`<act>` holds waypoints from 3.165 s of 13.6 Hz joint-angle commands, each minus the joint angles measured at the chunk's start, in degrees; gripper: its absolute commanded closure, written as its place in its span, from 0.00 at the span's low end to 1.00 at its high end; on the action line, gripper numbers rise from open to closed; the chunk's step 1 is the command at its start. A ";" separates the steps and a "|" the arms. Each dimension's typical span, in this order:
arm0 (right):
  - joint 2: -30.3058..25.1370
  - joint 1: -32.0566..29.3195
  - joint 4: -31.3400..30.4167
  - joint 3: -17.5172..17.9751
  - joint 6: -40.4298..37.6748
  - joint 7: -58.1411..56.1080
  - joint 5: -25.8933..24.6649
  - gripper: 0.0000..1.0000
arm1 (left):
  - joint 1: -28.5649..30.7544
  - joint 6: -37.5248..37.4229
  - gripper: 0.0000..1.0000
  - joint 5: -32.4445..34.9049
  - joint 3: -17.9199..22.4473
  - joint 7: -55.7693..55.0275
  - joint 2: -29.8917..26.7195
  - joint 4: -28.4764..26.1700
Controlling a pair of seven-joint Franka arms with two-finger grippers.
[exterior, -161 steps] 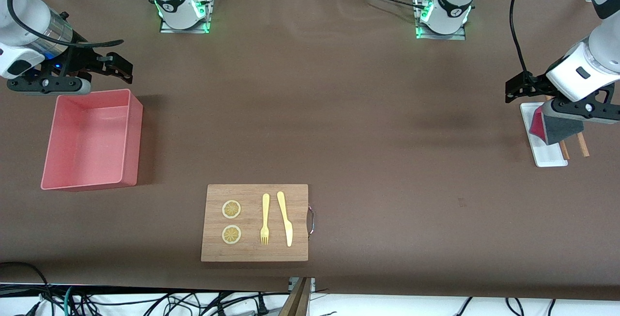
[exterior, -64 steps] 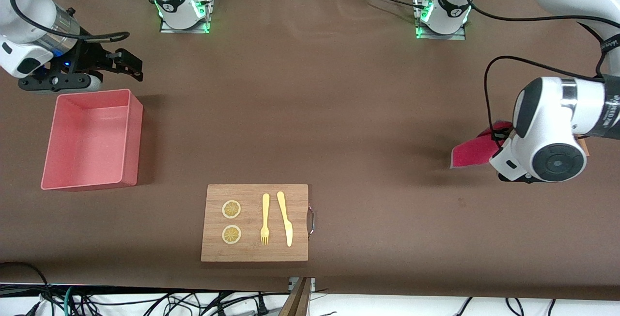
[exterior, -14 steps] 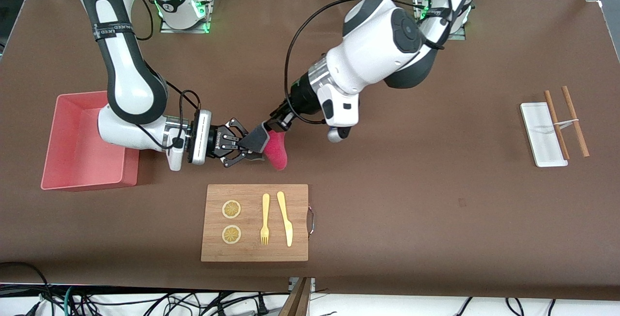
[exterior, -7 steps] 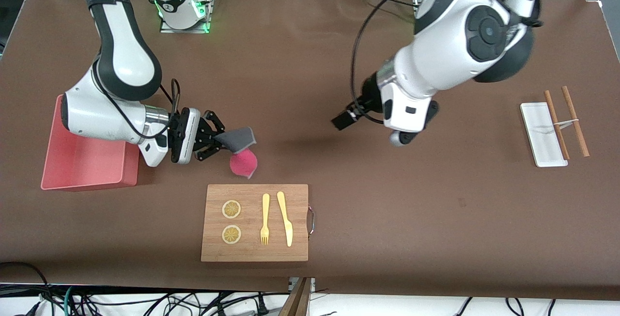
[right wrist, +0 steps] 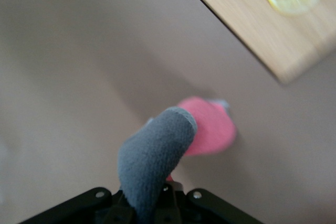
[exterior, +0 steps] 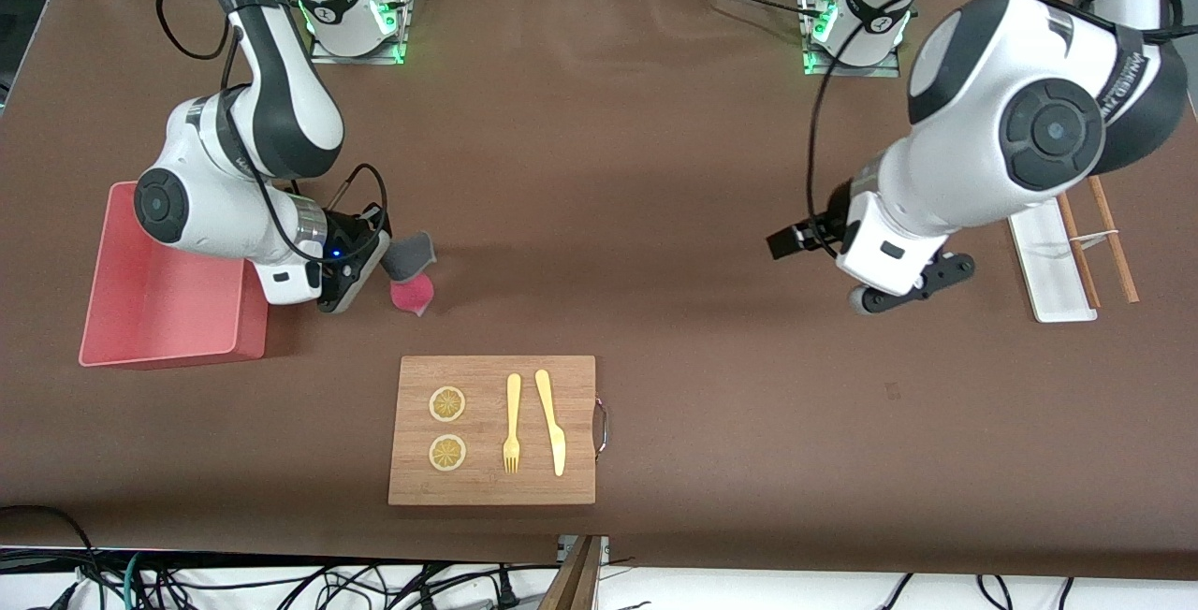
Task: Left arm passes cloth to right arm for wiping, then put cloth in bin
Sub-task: 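Wipe the table with the cloth in the right gripper while the left withdraws, then carry the cloth with the right gripper over the pink bin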
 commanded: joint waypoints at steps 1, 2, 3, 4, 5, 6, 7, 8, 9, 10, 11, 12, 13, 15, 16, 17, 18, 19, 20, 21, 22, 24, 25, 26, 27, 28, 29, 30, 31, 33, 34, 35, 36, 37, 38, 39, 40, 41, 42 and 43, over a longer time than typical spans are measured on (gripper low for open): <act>-7.18 -0.12 -7.09 0.32 -0.31 21.71 -7.46 1.00 | 4.84 -0.28 0.00 4.34 -0.57 12.30 -1.50 -2.25; -7.19 -0.12 -8.14 0.32 0.04 24.91 -7.82 1.00 | 7.13 -0.11 0.00 4.96 -0.57 16.87 -1.50 -2.25; -7.01 -0.20 -9.37 0.23 0.74 26.42 -8.35 1.00 | 9.58 0.24 0.00 5.05 -0.48 21.26 -1.33 -2.25; -6.75 -0.20 -10.78 0.23 3.10 28.79 -9.92 1.00 | 11.70 0.33 0.00 6.45 -0.48 24.87 -1.33 -2.25; -6.05 -0.29 -12.27 0.23 5.90 32.29 -11.94 1.00 | 13.02 0.42 0.00 9.51 -0.57 28.48 -1.33 -2.25; -4.39 -0.29 -12.89 0.14 7.93 35.72 -13.17 1.00 | 13.91 0.34 0.00 11.71 -0.57 31.65 -1.41 -2.25; -2.46 -0.29 -12.90 -0.03 10.04 37.49 -13.27 1.00 | 15.22 0.25 0.00 12.69 -0.57 34.90 -1.67 -2.17; -0.44 -0.29 -12.90 -0.12 12.67 38.21 -13.28 1.00 | 16.89 0.07 0.00 12.79 -0.57 38.58 -2.29 -2.17; 1.84 -0.29 -12.55 -0.21 14.96 38.47 -13.28 1.00 | 18.82 0.16 0.00 12.53 -0.57 42.71 -3.34 -2.43; 4.39 -0.03 -12.29 -0.12 17.51 39.26 -13.19 1.00 | 19.10 0.86 0.00 12.70 -0.31 44.93 -6.13 -4.95; 6.16 0.58 -12.29 -0.04 20.23 41.53 -13.27 1.00 | 18.75 4.43 0.00 12.79 -0.13 44.95 -11.64 -11.42; 7.83 1.63 -11.94 0.14 22.26 43.47 -12.75 1.00 | 18.75 9.51 0.00 11.83 -0.22 44.86 -18.40 -20.71; 9.24 2.69 -10.37 0.32 22.89 45.31 -12.14 1.00 | 18.23 14.26 0.00 11.74 -0.13 43.90 -25.16 -28.98; 10.65 7.50 -8.51 0.41 22.89 52.76 -11.52 1.00 | 12.54 14.23 0.00 11.82 -0.13 42.58 -30.85 -35.81; 10.66 10.32 -7.98 0.41 23.07 56.89 -11.52 1.00 | 10.94 11.26 0.00 11.39 -0.83 42.58 -30.68 -35.13; 10.92 12.61 -6.85 0.41 22.81 60.85 -11.34 1.00 | 10.75 10.54 0.00 8.51 -1.70 41.88 -30.07 -33.65; 11.70 14.63 -5.18 0.41 22.63 64.72 -10.99 1.00 | 11.19 10.53 0.00 5.96 -2.32 40.22 -29.72 -32.24; 12.32 16.65 -3.77 0.49 22.54 68.15 -10.21 1.00 | 11.37 9.92 0.00 6.02 -2.76 38.64 -29.63 -31.44; 13.11 18.59 -2.02 0.93 22.54 71.32 -8.98 1.00 | 11.63 9.83 0.00 6.11 -2.85 37.66 -29.45 -31.69; 14.60 20.17 0.87 1.37 22.54 74.48 -7.23 1.00 | 12.33 9.83 0.00 6.20 -2.42 37.39 -29.28 -31.61; 15.74 22.28 3.16 1.37 22.54 77.64 -6.08 1.00 | 14.16 10.09 0.00 6.20 -2.07 37.39 -29.27 -31.26; 16.72 24.84 6.24 1.37 22.89 81.18 -5.28 1.00 | 16.28 10.44 0.00 6.20 -2.15 37.30 -28.93 -31.17; 16.63 24.32 8.26 1.46 21.94 82.24 -4.06 1.00 | 16.64 10.36 0.00 6.28 -2.06 37.22 -28.92 -31.17; 16.11 24.32 9.32 1.37 18.88 82.33 -2.22 1.00 | 16.64 10.27 0.00 7.76 -2.15 37.13 -29.18 -31.17; 15.50 23.19 9.07 1.37 16.76 82.25 -1.59 1.00 | 16.64 10.18 0.00 9.26 -2.50 37.13 -29.36 -31.17; 14.36 21.61 8.03 1.37 15.35 82.25 -1.59 1.00 | 16.64 10.09 0.00 9.36 -2.59 37.04 -29.36 -31.17; 13.56 19.59 6.63 1.37 13.86 82.33 -1.59 1.00 | 16.64 10.00 0.00 9.36 -2.68 37.13 -29.36 -31.26; 13.03 17.40 4.52 1.29 13.58 81.55 -1.59 1.00 | 16.64 9.83 0.00 9.36 -2.77 37.04 -29.36 -31.26; 12.07 15.03 1.46 1.37 13.75 77.02 -1.59 1.00 | 16.64 9.65 0.00 9.36 -2.77 37.13 -29.36 -31.26; 10.58 11.42 -2.86 1.20 13.67 67.34 -1.50 1.00 | 16.55 9.13 0.00 9.36 -3.03 37.13 -29.36 -31.17; 9.70 9.57 -4.80 1.20 13.75 64.87 -1.50 1.00 | 16.47 9.30 0.00 9.71 -3.03 37.13 -29.19 -30.65; 9.25 7.03 -6.38 1.11 14.19 62.06 -1.59 1.00 | 16.12 9.21 0.00 11.11 -3.12 37.21 -29.10 -29.60; 8.99 3.96 -7.27 1.11 14.19 57.59 -1.59 1.00 | 15.94 9.13 0.00 12.60 -3.21 37.48 -29.01 -29.15; 8.99 0.80 -8.32 1.11 14.63 51.55 -1.59 1.00 | 15.85 9.04 0.00 12.79 -3.21 37.65 -29.01 -28.97; 8.99 -2.02 -9.55 0.85 15.76 46.09 -1.59 1.00 | 15.85 9.04 0.00 12.53 -3.03 37.48 -28.84 -28.97; 8.81 -5.01 -10.17 0.67 16.30 39.60 -1.93 1.00 | 15.94 9.04 0.00 11.92 -2.86 37.48 -28.49 -28.89; 3.50 -12.17 -7.22 -3.68 10.30 20.56 -7.59 1.00 | 15.85 3.90 0.00 7.56 -2.94 34.43 -28.48 -28.71; 2.23 -12.33 -6.41 -3.73 8.24 20.46 -9.22 1.00 | 15.68 3.42 0.00 7.52 -3.03 33.97 -28.31 -28.71; 1.96 -12.33 -6.40 -3.73 7.96 20.55 -9.58 1.00 | 15.59 3.41 0.00 7.52 -3.03 33.96 -28.22 -28.27; 1.96 -12.33 -6.48 -3.73 8.04 20.63 -9.58 1.00 | 15.59 3.41 0.00 7.60 -3.03 34.14 -27.96 -26.96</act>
